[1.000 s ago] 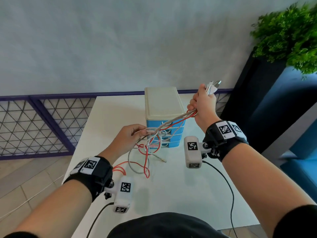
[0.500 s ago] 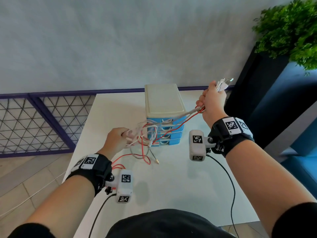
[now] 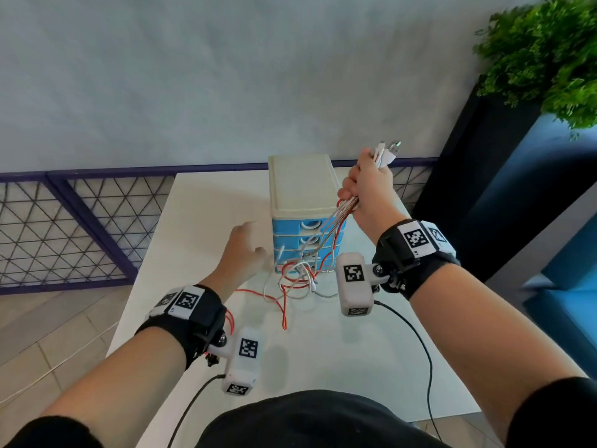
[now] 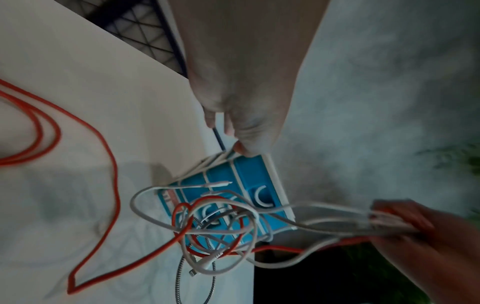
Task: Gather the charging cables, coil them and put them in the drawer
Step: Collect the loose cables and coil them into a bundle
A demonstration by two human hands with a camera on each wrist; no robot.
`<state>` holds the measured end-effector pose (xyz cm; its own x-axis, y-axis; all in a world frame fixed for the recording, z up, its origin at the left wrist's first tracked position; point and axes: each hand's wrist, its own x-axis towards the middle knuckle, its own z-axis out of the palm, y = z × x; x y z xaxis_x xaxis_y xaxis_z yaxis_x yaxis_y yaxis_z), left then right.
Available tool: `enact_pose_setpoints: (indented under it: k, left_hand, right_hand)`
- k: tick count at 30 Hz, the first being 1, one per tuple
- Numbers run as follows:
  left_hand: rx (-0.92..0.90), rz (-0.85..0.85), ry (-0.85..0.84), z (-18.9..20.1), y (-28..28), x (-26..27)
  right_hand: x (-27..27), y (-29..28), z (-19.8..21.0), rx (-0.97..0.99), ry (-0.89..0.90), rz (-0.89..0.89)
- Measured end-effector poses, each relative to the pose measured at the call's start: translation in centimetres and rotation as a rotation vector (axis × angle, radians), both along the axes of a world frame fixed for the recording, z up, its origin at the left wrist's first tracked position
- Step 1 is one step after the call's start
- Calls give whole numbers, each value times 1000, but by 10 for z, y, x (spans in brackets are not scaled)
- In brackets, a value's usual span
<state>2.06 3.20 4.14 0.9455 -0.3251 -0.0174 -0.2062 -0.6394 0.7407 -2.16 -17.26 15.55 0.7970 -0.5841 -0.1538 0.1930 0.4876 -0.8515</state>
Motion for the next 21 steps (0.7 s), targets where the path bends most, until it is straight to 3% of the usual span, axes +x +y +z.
enact_pose_setpoints:
  k: [2, 5, 11, 16, 21]
  left_hand:
    - [-100, -80, -168, 13, -11, -8]
    - [-131, -235, -285, 22, -19, -18]
    - [-236, -221, -378, 23, -27, -28]
    - [-151, -375, -227, 31, -29, -13]
    - [164, -725, 94, 27, -31, -7]
  right_hand:
    - [1, 3, 3, 7, -23, 18]
    - [3, 6, 9, 2, -52, 7]
    - [0, 7, 17, 38, -85, 81]
    - [-5, 14, 18, -23, -114, 365]
    - [-14, 19, 20, -94, -138, 582]
